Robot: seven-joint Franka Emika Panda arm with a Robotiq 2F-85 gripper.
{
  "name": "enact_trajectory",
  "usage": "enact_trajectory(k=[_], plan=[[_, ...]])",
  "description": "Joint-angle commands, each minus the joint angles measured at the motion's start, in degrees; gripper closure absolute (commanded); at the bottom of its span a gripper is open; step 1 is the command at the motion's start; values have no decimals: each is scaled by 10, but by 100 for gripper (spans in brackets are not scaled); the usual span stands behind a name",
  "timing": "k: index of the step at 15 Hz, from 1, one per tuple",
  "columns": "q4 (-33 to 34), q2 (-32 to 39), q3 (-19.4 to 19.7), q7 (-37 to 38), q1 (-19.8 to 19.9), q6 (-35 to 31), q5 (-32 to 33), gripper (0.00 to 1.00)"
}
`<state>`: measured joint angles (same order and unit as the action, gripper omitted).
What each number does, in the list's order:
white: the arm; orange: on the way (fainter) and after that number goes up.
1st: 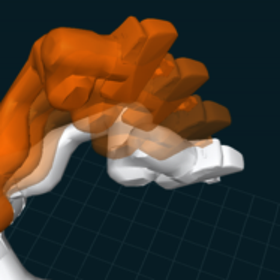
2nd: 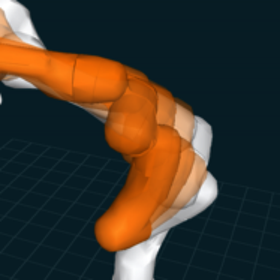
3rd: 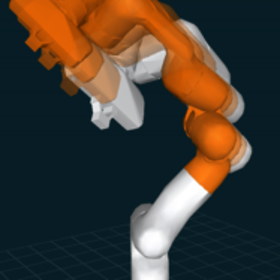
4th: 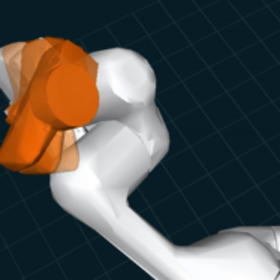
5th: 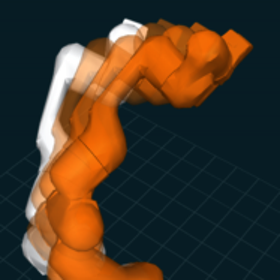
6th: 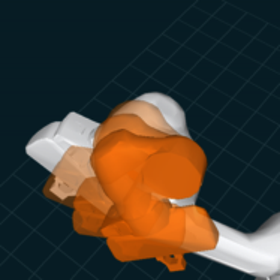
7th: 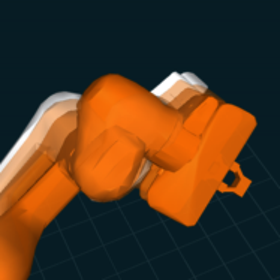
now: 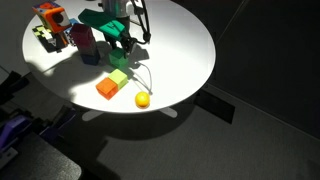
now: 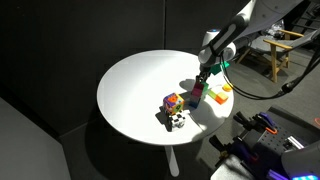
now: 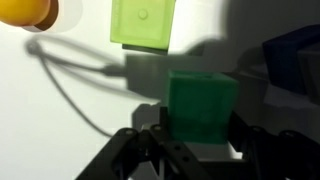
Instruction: Put the green block on top of the pink block
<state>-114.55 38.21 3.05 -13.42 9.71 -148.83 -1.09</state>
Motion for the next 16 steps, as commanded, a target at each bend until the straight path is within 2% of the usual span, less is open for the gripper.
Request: enact_trajectory(k=[1, 10, 16], plan=[[-25, -53, 6, 10, -3, 39, 18, 69], [-77, -162, 0, -11, 0, 70, 16, 69], [-122, -232, -12, -72, -1, 75, 21, 69]])
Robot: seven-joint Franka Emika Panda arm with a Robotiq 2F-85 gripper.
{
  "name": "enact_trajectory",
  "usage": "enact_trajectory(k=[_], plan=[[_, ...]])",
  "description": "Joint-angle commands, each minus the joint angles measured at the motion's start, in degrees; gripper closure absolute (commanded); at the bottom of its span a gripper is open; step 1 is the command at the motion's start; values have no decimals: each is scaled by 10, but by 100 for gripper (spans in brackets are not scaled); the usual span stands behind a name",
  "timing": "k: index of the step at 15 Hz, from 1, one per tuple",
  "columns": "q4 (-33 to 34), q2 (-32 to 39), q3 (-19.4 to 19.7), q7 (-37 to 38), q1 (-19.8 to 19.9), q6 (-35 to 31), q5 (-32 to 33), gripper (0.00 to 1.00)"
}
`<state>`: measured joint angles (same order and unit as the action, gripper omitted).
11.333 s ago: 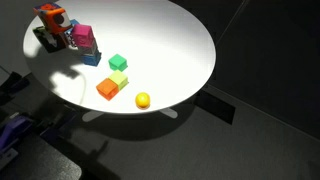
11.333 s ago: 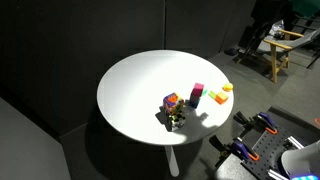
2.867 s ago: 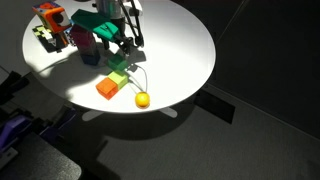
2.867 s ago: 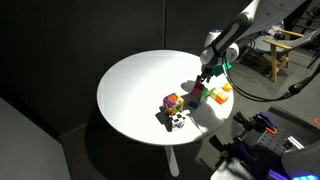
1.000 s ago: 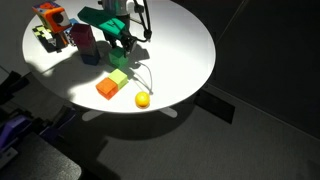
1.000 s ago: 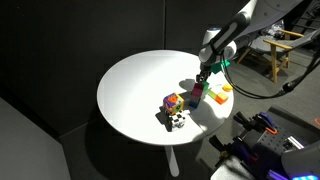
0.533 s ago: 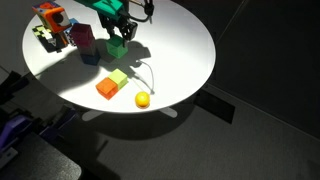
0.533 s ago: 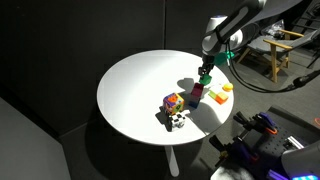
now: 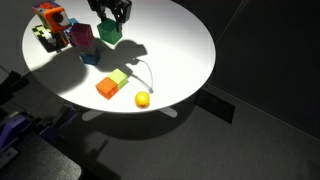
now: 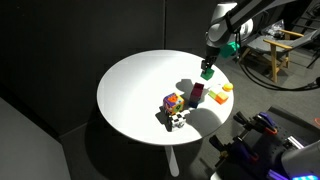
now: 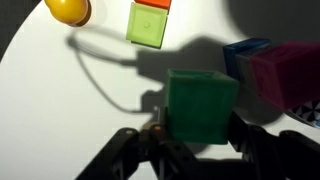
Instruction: Put the green block on top of the pink block
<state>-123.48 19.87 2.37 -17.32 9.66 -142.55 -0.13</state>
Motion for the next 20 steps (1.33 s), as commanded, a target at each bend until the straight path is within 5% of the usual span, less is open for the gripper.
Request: enact_trajectory(k=[1, 11, 20], plan=[[-39, -59, -8, -48, 0, 15, 10, 69], [-77, -125, -16, -182, -21, 63, 43, 69], [-105, -135, -17, -192, -46, 48, 57, 69]])
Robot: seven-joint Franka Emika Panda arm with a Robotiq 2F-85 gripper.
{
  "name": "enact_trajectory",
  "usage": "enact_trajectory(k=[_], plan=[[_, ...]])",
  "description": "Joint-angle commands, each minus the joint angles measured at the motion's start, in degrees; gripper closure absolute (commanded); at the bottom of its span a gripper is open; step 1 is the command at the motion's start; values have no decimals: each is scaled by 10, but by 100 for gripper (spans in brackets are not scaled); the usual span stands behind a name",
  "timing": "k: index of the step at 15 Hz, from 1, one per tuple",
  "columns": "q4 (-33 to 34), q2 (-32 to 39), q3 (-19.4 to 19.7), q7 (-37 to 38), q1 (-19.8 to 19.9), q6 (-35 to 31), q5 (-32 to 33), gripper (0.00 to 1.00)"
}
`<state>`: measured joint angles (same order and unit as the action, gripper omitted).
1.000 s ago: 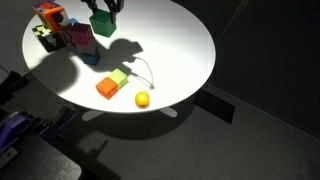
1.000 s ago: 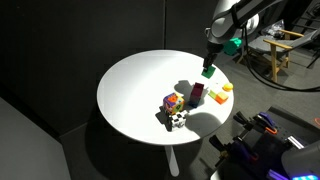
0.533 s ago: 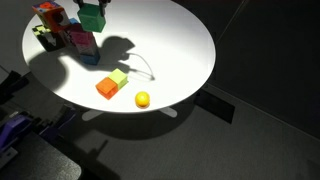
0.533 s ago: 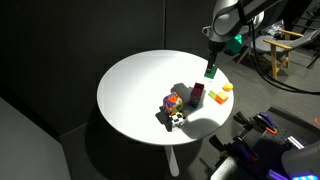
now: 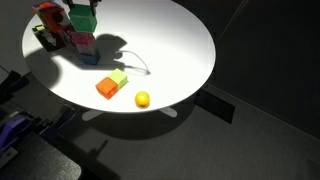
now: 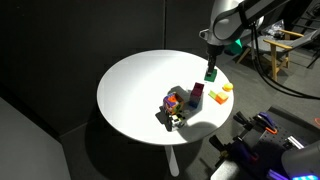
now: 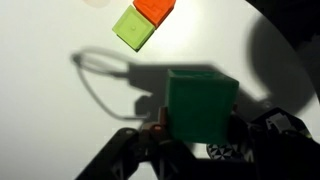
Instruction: Put the green block on top of the pink block
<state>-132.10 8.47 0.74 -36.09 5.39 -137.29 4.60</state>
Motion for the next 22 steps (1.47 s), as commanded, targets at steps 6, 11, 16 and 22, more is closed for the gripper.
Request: enact_trajectory(k=[6, 11, 16, 22], plan=[[-3, 3, -1, 0, -4, 1, 0, 44], [-3, 3, -1, 0, -4, 1, 0, 44], [-3, 1, -2, 1, -5, 1, 0, 69], [-1, 0, -10, 9, -15, 6, 5, 69]])
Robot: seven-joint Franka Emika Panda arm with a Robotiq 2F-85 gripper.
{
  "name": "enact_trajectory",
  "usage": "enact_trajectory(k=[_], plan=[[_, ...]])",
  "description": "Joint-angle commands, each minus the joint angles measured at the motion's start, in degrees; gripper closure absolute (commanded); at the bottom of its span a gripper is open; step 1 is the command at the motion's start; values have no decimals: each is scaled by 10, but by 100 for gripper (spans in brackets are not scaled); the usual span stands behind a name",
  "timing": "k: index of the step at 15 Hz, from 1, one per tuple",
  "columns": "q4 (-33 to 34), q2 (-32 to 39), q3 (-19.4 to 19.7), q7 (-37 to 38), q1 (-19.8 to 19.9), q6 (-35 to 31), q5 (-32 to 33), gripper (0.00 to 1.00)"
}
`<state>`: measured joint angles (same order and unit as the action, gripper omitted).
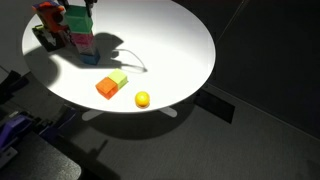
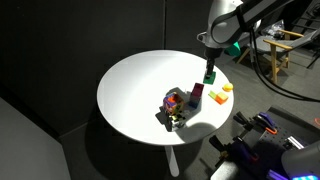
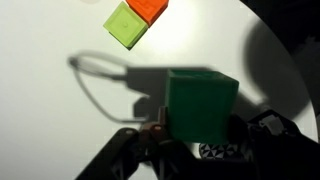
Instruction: Put the green block on top of the pink block
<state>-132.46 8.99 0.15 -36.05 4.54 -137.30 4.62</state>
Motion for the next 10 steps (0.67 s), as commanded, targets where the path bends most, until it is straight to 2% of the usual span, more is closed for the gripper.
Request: enact_trajectory(k=[1, 10], plan=[[4, -4, -5, 12, -9, 6, 7, 69], [16, 10, -11, 67, -29, 7, 15, 69]])
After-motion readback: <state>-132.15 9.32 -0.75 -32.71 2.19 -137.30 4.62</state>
